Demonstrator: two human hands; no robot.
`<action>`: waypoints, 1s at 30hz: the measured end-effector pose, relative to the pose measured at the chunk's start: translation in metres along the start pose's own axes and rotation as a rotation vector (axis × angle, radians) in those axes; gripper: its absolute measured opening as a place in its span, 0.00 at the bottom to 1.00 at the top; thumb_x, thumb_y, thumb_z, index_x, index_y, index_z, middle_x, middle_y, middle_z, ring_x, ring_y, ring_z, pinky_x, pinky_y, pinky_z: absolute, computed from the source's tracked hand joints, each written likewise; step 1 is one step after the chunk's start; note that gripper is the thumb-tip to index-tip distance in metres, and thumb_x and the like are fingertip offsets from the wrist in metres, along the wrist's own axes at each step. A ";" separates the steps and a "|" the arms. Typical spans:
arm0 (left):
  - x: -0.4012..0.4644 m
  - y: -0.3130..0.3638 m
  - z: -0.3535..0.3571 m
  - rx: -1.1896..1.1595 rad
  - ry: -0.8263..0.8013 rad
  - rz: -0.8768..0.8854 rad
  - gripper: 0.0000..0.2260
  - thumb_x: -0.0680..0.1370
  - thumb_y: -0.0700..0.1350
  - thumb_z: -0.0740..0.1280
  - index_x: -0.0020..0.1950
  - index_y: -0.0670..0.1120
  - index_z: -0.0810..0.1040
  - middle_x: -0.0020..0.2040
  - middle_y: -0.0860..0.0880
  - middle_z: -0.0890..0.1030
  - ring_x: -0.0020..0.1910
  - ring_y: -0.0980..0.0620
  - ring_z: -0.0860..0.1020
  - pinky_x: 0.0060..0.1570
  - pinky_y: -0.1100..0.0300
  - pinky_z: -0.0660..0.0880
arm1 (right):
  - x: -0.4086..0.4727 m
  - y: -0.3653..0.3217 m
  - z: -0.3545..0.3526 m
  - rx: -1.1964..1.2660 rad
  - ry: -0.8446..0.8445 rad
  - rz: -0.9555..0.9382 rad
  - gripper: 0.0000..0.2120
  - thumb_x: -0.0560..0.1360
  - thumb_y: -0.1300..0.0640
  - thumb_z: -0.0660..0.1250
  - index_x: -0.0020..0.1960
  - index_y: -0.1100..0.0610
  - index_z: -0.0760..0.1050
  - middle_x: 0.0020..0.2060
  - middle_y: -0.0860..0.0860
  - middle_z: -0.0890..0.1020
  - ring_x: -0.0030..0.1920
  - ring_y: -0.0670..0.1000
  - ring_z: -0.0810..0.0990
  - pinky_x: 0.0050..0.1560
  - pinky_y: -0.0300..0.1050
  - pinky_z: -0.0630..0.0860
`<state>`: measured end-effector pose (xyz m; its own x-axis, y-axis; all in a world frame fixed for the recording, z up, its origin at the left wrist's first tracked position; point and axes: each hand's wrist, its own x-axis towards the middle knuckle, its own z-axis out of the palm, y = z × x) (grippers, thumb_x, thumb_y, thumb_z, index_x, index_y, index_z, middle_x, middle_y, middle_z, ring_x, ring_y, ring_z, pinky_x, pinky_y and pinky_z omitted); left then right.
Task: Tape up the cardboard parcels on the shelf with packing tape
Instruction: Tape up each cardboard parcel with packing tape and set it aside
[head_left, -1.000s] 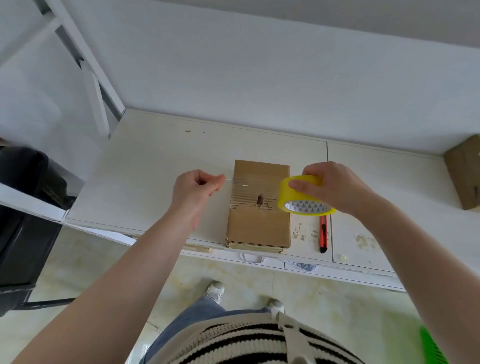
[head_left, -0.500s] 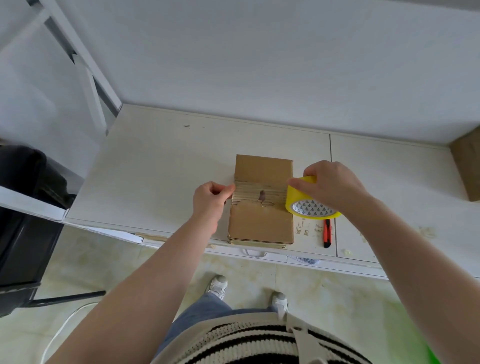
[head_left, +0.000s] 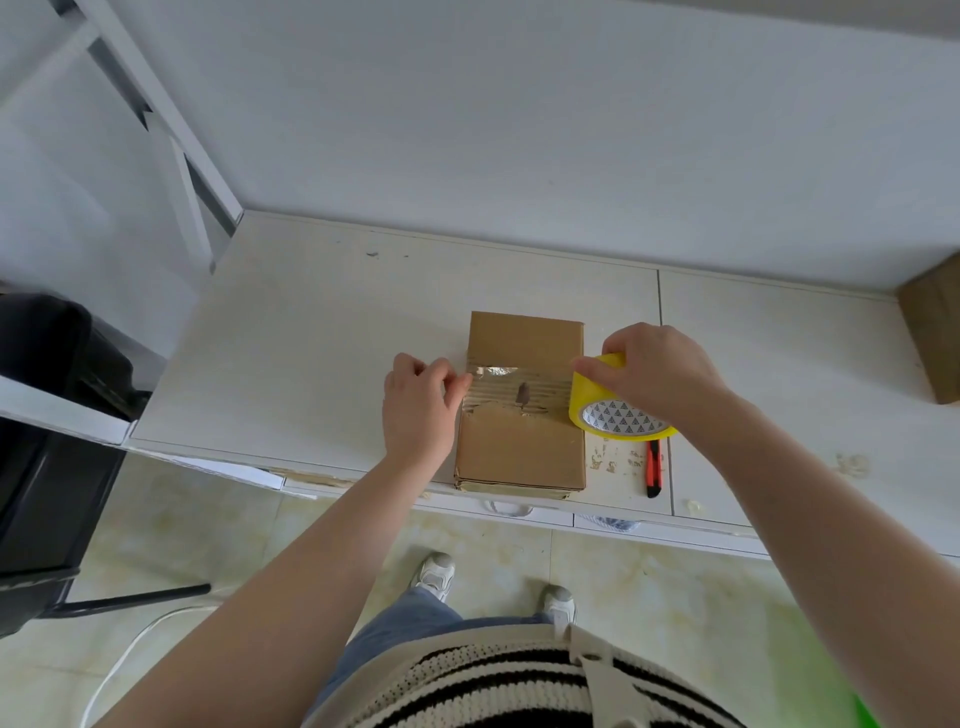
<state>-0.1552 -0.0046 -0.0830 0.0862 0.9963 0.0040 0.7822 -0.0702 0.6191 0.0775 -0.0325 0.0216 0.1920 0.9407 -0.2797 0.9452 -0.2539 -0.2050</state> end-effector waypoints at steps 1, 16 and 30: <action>-0.001 -0.001 0.002 0.094 0.034 0.079 0.12 0.82 0.48 0.64 0.45 0.42 0.79 0.46 0.44 0.71 0.42 0.45 0.67 0.42 0.55 0.65 | 0.000 0.000 0.000 -0.006 0.000 -0.001 0.23 0.76 0.33 0.60 0.45 0.52 0.79 0.36 0.47 0.78 0.39 0.49 0.77 0.40 0.43 0.72; 0.008 0.008 0.008 0.363 -0.143 0.084 0.20 0.85 0.56 0.49 0.48 0.48 0.76 0.38 0.51 0.72 0.40 0.45 0.77 0.38 0.54 0.69 | -0.001 0.010 -0.017 0.006 -0.045 -0.040 0.25 0.73 0.30 0.60 0.37 0.52 0.75 0.32 0.48 0.75 0.35 0.48 0.73 0.33 0.42 0.65; 0.006 0.009 0.007 0.408 -0.161 0.062 0.19 0.85 0.56 0.46 0.42 0.50 0.69 0.36 0.52 0.71 0.37 0.47 0.74 0.45 0.52 0.68 | 0.012 0.042 0.038 0.076 -0.148 0.099 0.27 0.70 0.29 0.66 0.39 0.55 0.78 0.32 0.47 0.76 0.36 0.49 0.76 0.35 0.42 0.68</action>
<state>-0.1430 0.0000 -0.0826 0.2101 0.9713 -0.1115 0.9492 -0.1754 0.2611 0.1098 -0.0403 -0.0258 0.2374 0.8683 -0.4355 0.8999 -0.3654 -0.2380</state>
